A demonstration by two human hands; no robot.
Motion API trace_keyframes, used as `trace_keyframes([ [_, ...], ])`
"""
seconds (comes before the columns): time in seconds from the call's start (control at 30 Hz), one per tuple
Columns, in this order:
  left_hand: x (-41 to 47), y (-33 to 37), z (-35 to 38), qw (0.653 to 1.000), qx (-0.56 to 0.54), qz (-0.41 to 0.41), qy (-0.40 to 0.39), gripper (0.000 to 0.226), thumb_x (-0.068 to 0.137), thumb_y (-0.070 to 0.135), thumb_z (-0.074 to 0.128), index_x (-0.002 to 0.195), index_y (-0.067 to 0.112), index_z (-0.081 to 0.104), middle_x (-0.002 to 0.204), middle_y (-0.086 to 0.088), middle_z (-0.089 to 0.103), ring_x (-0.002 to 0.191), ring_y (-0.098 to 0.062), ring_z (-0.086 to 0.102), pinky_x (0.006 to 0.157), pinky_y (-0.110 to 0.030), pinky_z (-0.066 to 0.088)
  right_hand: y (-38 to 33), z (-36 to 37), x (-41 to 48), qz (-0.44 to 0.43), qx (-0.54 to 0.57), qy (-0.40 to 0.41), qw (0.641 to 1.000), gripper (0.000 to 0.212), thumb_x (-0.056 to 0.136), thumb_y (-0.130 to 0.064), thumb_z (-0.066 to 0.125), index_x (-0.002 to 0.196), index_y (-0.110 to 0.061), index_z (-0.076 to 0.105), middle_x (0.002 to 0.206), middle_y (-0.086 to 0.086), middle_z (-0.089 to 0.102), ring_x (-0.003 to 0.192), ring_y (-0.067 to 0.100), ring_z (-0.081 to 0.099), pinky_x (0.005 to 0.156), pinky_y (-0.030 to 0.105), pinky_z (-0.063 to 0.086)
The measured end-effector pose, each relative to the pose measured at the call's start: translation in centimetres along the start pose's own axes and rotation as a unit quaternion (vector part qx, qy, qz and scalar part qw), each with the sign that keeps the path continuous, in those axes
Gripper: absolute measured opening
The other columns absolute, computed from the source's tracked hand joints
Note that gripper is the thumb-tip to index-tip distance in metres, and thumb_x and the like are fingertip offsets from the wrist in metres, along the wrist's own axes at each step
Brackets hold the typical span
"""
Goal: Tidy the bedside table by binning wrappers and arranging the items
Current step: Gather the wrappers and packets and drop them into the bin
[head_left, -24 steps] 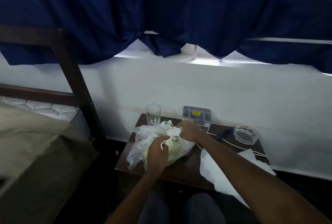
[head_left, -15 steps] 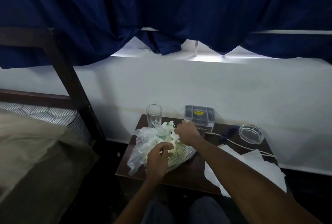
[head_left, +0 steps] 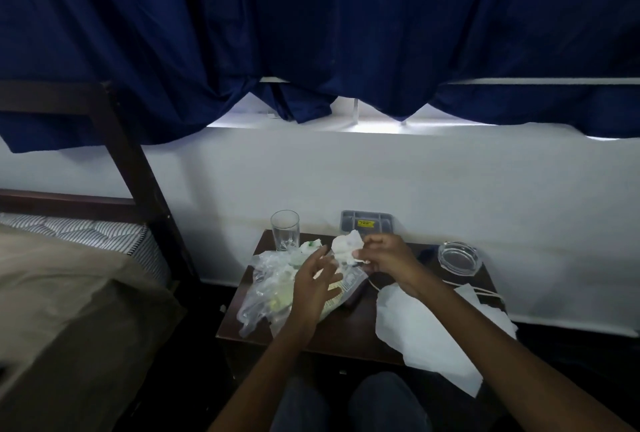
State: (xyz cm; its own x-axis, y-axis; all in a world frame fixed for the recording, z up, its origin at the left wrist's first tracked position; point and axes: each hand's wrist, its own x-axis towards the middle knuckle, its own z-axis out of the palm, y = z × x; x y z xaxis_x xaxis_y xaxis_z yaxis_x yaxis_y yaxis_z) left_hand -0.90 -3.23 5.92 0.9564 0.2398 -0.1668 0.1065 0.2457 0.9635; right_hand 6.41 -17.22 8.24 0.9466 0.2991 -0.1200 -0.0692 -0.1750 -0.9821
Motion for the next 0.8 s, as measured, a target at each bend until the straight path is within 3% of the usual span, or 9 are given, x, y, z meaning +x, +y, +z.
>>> trace_keyframes([
  [0.1,-1.7,0.7,2.7,0.998,0.0,-0.003,-0.06,0.011,0.088,0.013,0.062,0.098,0.018,0.065,0.092,-0.007,0.071,0.078,-0.019,0.071,0.066,-0.024,0.057,0.3,-1.4,-3.1,0.001,0.059,0.005,0.998,0.009,0.078,-0.001,0.069,0.086,-0.004,0.068,0.082,0.011,0.068,0.07,0.02,0.063,0.067,0.031,0.052],
  [0.27,-3.7,-0.7,7.0,0.998,-0.013,-0.024,-0.057,0.021,0.081,0.006,0.069,0.101,-0.001,0.064,0.091,-0.019,0.072,0.066,-0.015,0.071,0.066,-0.026,0.057,1.3,-5.7,-7.6,-0.007,0.097,0.054,0.994,0.003,0.081,-0.004,0.067,0.08,-0.006,0.064,0.076,0.005,0.064,0.067,0.014,0.059,0.06,0.022,0.048],
  [0.43,-6.0,-2.9,11.7,0.991,0.004,-0.081,-0.106,0.014,0.084,0.005,0.066,0.097,0.006,0.061,0.08,-0.008,0.068,0.065,-0.015,0.067,0.056,-0.021,0.056,3.6,-11.5,-11.8,0.016,0.142,0.105,0.984,0.011,0.08,0.005,0.064,0.077,-0.006,0.064,0.07,0.006,0.065,0.059,0.017,0.06,0.052,0.024,0.049],
  [0.57,-8.1,-6.1,15.1,0.983,0.005,-0.131,-0.128,0.015,0.083,0.005,0.066,0.096,0.009,0.058,0.08,-0.01,0.067,0.068,-0.018,0.066,0.06,-0.023,0.057,6.4,-15.8,-15.0,0.045,0.152,0.155,0.975,0.019,0.078,0.012,0.061,0.078,-0.006,0.065,0.066,0.005,0.065,0.052,0.017,0.061,0.045,0.022,0.049],
  [0.8,-10.6,-11.3,19.4,0.968,0.025,-0.187,-0.166,0.008,0.087,0.009,0.063,0.095,0.007,0.062,0.085,-0.008,0.073,0.073,-0.013,0.071,0.067,-0.023,0.058,11.8,-22.1,-19.3,0.118,0.167,0.223,0.953,0.022,0.081,0.012,0.054,0.067,-0.003,0.061,0.056,0.004,0.067,0.05,0.015,0.062,0.047,0.02,0.051],
])
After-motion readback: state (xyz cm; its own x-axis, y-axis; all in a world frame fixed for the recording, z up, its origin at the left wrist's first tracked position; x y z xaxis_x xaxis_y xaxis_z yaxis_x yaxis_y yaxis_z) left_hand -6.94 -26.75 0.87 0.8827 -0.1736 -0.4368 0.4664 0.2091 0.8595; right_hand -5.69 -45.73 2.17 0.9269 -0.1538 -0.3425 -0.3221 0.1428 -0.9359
